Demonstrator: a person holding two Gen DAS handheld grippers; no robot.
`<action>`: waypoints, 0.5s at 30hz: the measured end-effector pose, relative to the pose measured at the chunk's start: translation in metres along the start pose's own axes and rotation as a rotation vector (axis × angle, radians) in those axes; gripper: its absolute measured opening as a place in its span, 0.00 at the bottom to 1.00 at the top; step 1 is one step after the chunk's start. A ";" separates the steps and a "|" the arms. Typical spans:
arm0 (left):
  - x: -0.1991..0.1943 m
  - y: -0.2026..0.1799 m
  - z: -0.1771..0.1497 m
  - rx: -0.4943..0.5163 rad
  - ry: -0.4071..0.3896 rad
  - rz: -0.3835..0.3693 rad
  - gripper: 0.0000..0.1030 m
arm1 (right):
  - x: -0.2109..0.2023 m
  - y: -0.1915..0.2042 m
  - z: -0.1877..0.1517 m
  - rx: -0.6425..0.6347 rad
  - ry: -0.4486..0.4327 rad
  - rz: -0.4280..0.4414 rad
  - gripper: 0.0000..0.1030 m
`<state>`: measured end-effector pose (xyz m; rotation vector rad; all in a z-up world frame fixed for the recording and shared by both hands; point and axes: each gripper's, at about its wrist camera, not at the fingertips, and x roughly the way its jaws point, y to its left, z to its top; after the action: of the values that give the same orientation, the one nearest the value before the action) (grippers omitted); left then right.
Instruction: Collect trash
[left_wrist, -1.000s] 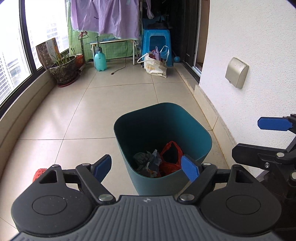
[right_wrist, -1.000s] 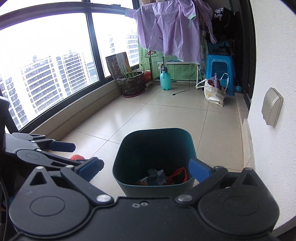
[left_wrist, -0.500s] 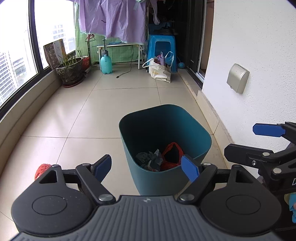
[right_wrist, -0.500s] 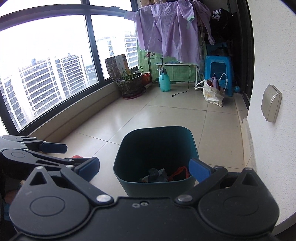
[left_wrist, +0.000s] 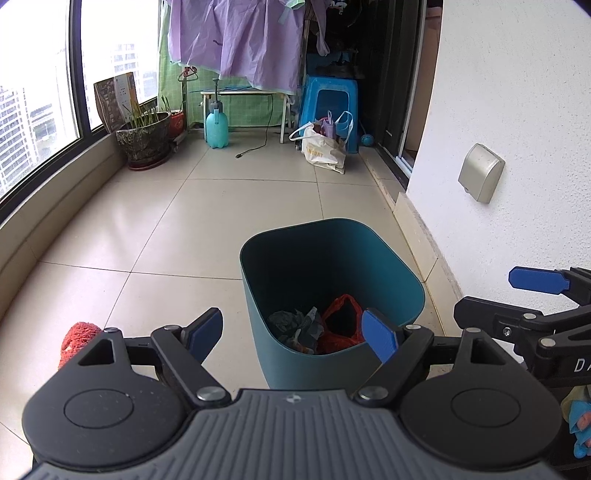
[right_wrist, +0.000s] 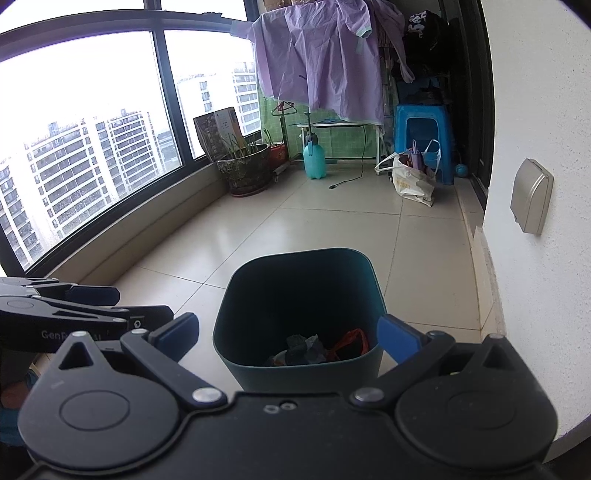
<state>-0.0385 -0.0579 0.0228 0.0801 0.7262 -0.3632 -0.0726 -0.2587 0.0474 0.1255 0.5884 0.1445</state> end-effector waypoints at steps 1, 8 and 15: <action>0.000 0.000 0.000 -0.002 -0.002 0.000 0.80 | 0.000 0.000 0.000 0.002 0.001 -0.001 1.00; 0.000 0.000 0.000 0.001 -0.011 -0.002 0.80 | 0.000 0.000 0.001 0.010 0.003 -0.015 1.00; -0.003 0.002 -0.002 -0.008 -0.021 0.003 0.80 | 0.002 0.001 0.002 0.034 0.023 -0.019 1.00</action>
<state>-0.0408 -0.0552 0.0233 0.0698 0.7063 -0.3579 -0.0704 -0.2575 0.0479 0.1518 0.6146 0.1176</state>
